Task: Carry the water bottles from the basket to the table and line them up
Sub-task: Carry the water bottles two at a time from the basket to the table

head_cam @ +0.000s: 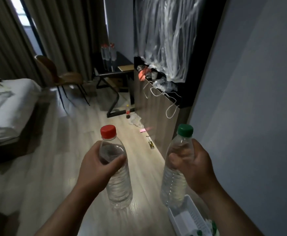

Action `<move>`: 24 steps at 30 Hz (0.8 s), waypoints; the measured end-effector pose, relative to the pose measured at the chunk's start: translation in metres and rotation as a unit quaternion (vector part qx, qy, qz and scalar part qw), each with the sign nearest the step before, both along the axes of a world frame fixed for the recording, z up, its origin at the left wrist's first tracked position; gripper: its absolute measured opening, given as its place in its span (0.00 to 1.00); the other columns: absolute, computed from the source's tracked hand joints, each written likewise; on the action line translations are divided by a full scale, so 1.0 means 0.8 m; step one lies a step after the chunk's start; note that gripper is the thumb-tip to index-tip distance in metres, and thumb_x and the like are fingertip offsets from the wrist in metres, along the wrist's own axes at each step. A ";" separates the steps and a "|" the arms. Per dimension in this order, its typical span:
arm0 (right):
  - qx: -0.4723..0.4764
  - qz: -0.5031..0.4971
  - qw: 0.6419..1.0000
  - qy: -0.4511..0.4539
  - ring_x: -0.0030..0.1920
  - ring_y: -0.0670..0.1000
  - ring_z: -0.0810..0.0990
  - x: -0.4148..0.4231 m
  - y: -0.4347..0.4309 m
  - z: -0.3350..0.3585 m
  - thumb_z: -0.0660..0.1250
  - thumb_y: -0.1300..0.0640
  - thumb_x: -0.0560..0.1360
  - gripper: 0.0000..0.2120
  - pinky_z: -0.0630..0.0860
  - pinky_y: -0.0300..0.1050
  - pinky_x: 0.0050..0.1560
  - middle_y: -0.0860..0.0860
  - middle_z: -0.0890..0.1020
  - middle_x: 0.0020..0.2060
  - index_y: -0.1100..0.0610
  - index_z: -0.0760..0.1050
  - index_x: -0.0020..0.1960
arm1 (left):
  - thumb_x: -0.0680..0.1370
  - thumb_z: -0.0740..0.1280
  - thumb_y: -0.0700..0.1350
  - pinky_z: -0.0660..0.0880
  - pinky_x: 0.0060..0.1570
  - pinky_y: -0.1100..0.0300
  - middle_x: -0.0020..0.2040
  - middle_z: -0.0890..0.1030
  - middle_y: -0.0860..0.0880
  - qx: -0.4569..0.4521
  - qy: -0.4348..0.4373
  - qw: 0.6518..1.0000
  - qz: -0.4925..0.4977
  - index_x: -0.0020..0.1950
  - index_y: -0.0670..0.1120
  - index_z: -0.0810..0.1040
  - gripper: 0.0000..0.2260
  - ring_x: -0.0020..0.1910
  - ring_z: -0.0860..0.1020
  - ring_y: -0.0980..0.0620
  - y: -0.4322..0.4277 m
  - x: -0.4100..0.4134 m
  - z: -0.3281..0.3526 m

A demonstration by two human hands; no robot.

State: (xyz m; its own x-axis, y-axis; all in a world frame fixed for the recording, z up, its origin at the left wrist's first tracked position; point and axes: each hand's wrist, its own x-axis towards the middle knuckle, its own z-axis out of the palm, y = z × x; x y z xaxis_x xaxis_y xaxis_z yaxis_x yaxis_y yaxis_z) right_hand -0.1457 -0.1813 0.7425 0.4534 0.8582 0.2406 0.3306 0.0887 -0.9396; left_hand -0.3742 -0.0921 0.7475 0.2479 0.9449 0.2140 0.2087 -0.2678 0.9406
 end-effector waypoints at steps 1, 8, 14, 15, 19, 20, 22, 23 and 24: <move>-0.003 0.013 1.000 0.001 0.41 0.42 0.83 0.000 0.006 -0.002 0.70 0.42 0.58 0.20 0.76 0.31 0.36 0.41 0.84 0.41 0.50 0.76 0.47 | 0.59 0.71 0.59 0.79 0.40 0.54 0.41 0.84 0.51 -0.002 0.001 1.000 0.017 0.46 0.50 0.79 0.20 0.39 0.83 0.51 -0.001 -0.003 -0.002; -0.012 0.103 0.995 -0.008 0.39 0.37 0.81 -0.028 0.083 -0.002 0.71 0.45 0.58 0.18 0.73 0.25 0.35 0.37 0.82 0.39 0.50 0.75 0.45 | 0.59 0.71 0.59 0.81 0.43 0.46 0.41 0.84 0.49 -0.020 0.011 0.996 0.092 0.45 0.48 0.80 0.21 0.39 0.83 0.50 0.023 -0.043 -0.006; -0.041 0.147 0.988 -0.031 0.43 0.40 0.83 -0.068 0.201 -0.010 0.74 0.44 0.58 0.21 0.74 0.33 0.41 0.38 0.83 0.44 0.47 0.75 0.49 | 0.59 0.72 0.59 0.81 0.45 0.45 0.43 0.84 0.49 -0.032 0.006 0.990 0.136 0.47 0.50 0.80 0.21 0.40 0.84 0.51 0.111 -0.088 -0.021; -0.040 0.146 0.988 -0.028 0.43 0.40 0.83 -0.076 0.224 -0.012 0.74 0.43 0.57 0.22 0.75 0.35 0.42 0.39 0.83 0.44 0.46 0.75 0.49 | 0.58 0.71 0.59 0.81 0.44 0.47 0.43 0.85 0.49 -0.033 0.000 0.990 0.138 0.47 0.50 0.80 0.21 0.40 0.84 0.51 0.131 -0.093 -0.024; -0.045 0.130 0.990 -0.027 0.42 0.41 0.83 -0.096 0.310 -0.012 0.73 0.42 0.56 0.22 0.75 0.37 0.42 0.39 0.84 0.43 0.46 0.76 0.48 | 0.58 0.71 0.58 0.80 0.44 0.50 0.43 0.85 0.50 -0.027 -0.021 0.989 0.146 0.46 0.50 0.81 0.21 0.40 0.84 0.51 0.221 -0.109 -0.029; -0.045 0.126 0.991 -0.029 0.41 0.41 0.83 -0.097 0.331 -0.010 0.73 0.42 0.56 0.21 0.75 0.36 0.42 0.39 0.84 0.43 0.46 0.76 0.48 | 0.58 0.71 0.57 0.80 0.43 0.50 0.43 0.85 0.50 -0.023 -0.020 0.989 0.143 0.46 0.50 0.81 0.20 0.40 0.84 0.52 0.245 -0.111 -0.030; -0.048 0.112 0.992 -0.033 0.40 0.41 0.83 -0.097 0.368 -0.007 0.72 0.41 0.56 0.21 0.75 0.37 0.41 0.39 0.84 0.42 0.46 0.76 0.47 | 0.58 0.71 0.57 0.80 0.42 0.48 0.42 0.84 0.49 -0.021 -0.015 0.991 0.131 0.45 0.49 0.80 0.19 0.39 0.83 0.51 0.291 -0.113 -0.031; -0.050 0.104 0.993 -0.035 0.40 0.42 0.83 -0.095 0.385 -0.006 0.72 0.41 0.56 0.21 0.75 0.38 0.41 0.40 0.84 0.41 0.46 0.76 0.47 | 0.58 0.71 0.57 0.80 0.42 0.47 0.42 0.84 0.48 -0.021 -0.015 0.992 0.127 0.45 0.50 0.80 0.19 0.39 0.83 0.50 0.314 -0.112 -0.031; -0.053 0.096 0.993 -0.035 0.40 0.43 0.83 -0.092 0.401 -0.007 0.72 0.41 0.56 0.21 0.77 0.40 0.41 0.42 0.84 0.41 0.46 0.77 0.47 | 0.59 0.71 0.57 0.80 0.42 0.46 0.42 0.84 0.48 -0.021 -0.015 0.992 0.122 0.44 0.50 0.80 0.18 0.39 0.83 0.50 0.336 -0.111 -0.031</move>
State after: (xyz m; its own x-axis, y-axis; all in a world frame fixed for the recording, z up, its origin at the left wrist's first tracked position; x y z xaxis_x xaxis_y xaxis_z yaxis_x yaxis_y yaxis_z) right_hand -0.2192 0.1394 0.7373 0.2641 0.9494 0.1699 0.3822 0.0587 -0.9222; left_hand -0.4632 0.1765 0.7227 0.0049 0.9843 0.1762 0.2345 -0.1724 0.9567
